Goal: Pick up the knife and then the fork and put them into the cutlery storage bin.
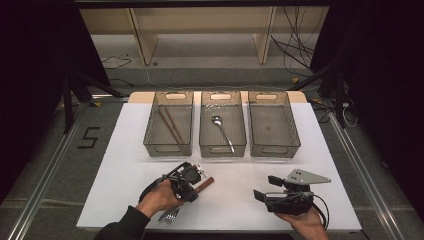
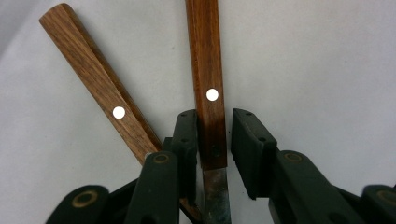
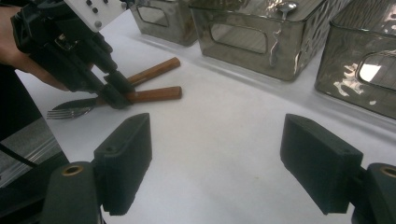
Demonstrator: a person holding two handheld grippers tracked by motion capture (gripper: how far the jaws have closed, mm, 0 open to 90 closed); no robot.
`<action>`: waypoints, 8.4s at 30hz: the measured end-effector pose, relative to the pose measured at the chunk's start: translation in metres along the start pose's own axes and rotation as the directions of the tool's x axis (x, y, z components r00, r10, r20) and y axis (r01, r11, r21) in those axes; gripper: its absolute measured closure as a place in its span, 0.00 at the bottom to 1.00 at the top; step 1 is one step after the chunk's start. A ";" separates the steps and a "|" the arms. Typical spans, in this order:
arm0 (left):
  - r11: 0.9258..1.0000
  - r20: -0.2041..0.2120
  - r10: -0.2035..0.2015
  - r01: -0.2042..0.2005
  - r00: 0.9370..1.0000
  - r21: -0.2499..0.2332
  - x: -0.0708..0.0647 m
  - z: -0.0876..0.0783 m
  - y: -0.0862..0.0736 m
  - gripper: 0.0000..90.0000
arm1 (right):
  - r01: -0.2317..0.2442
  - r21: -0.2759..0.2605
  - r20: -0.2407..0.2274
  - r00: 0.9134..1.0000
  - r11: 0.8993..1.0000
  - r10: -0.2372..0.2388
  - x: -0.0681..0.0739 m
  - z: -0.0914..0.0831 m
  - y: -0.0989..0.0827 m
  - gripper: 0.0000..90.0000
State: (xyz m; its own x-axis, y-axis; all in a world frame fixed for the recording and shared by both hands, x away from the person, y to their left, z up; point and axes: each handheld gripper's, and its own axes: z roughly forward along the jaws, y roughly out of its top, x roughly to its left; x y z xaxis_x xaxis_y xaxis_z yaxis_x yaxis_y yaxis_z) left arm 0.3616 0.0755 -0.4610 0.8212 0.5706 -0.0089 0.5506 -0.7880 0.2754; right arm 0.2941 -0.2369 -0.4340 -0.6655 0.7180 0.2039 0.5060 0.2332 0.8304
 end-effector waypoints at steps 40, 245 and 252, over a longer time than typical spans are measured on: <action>0.982 0.054 -0.011 0.021 0.999 -0.189 0.016 -0.036 -0.005 0.85 | -0.009 -0.011 0.003 1.000 1.000 0.009 -0.001 -0.003 0.000 0.29; 0.962 -0.012 -0.244 0.240 0.970 -0.129 0.042 -0.022 0.011 0.30 | 0.010 -0.008 -0.074 0.997 1.000 -0.011 0.016 -0.009 -0.011 0.29; 0.968 -0.009 -0.238 0.236 0.971 -0.080 0.041 -0.014 0.007 0.37 | 0.010 -0.010 -0.074 0.997 1.000 -0.011 0.016 -0.010 -0.011 0.29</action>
State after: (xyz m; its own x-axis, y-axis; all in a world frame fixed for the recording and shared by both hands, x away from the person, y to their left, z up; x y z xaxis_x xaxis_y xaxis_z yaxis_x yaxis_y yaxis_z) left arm 0.3964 0.0967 -0.4459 0.6655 0.7435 -0.0655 0.7150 -0.6098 0.3419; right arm 0.2727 -0.2345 -0.4350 -0.7100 0.6647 0.2327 0.4935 0.2338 0.8377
